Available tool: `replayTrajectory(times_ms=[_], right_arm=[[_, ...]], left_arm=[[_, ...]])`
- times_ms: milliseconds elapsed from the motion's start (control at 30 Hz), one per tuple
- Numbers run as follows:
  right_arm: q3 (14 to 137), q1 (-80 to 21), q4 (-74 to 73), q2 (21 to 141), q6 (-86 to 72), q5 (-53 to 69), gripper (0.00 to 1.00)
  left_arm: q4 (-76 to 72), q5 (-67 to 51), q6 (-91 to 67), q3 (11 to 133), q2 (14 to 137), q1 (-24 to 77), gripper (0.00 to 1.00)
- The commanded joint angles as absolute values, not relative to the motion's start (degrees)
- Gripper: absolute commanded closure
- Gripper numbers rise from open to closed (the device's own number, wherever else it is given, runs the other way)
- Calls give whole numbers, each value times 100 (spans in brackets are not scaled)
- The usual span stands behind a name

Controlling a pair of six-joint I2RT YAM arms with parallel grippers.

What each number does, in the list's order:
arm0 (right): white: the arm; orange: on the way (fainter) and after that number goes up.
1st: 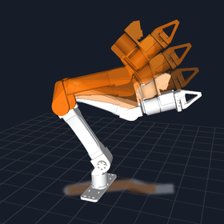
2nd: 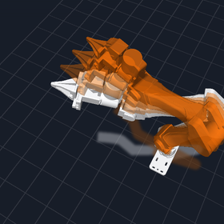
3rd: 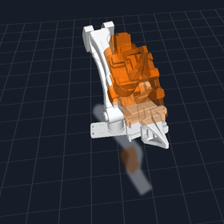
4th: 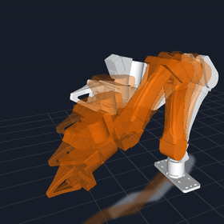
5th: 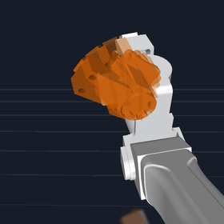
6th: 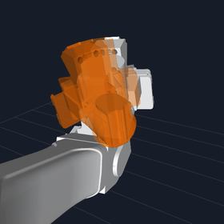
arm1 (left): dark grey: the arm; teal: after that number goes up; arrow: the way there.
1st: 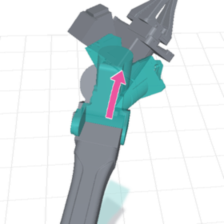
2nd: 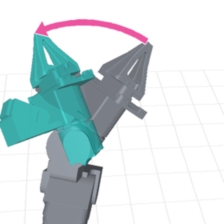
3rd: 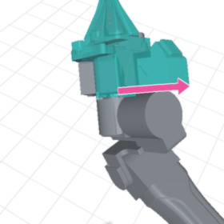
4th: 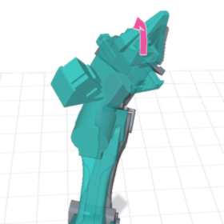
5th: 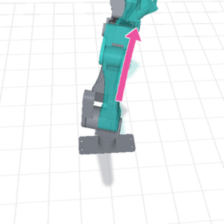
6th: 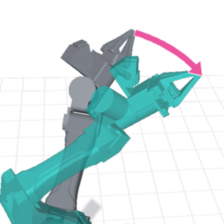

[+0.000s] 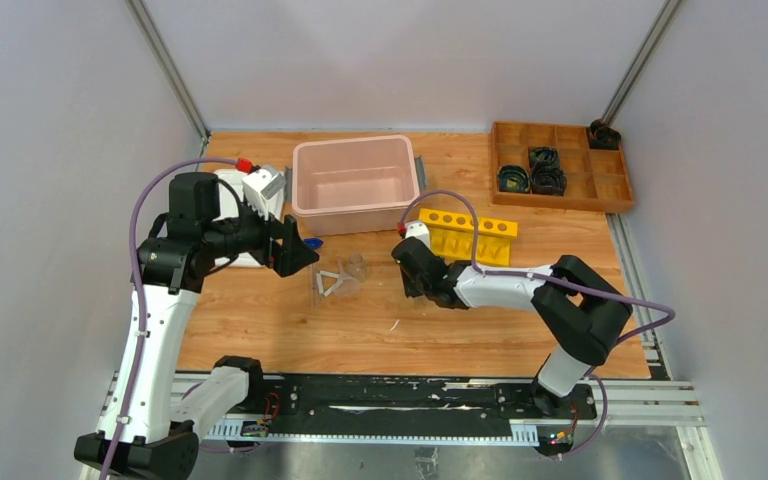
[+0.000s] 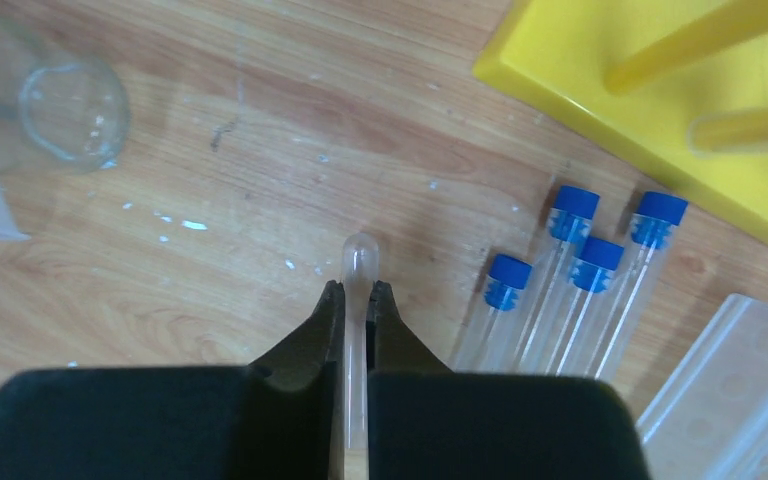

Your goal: Organize the chemistry lab equipment

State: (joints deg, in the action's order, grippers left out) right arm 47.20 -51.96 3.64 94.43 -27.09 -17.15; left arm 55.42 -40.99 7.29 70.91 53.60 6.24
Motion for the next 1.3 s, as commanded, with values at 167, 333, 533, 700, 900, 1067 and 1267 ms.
replayTrajectory(times_ms=[167,333,533,700,900,1067,1267], right_arm=[[5740,-5458,-358,8751,-2835,-1533,100],[6183,-5658,-453,8286,-2836,-1711,100],[6335,-5895,277,7740,-3172,-1908,100],[6568,-6498,1013,7685,-3254,-2557,100],[6994,-6800,1351,7983,-3531,-2792,100],[7194,-6904,1554,8142,-3541,-2708,100],[7257,-6980,1677,8282,-3598,-2741,100]], left_arm=[[5511,-4300,694,6888,5160,659,0],[5510,-4454,673,6740,5145,659,0],[5485,-4790,549,6671,5188,659,0],[4892,-5009,-213,6510,5227,659,0],[3487,-4965,-1648,6044,5007,690,0],[3330,-5027,-1776,5933,5034,728,0],[2898,-5254,-2065,5811,4985,759,2]])
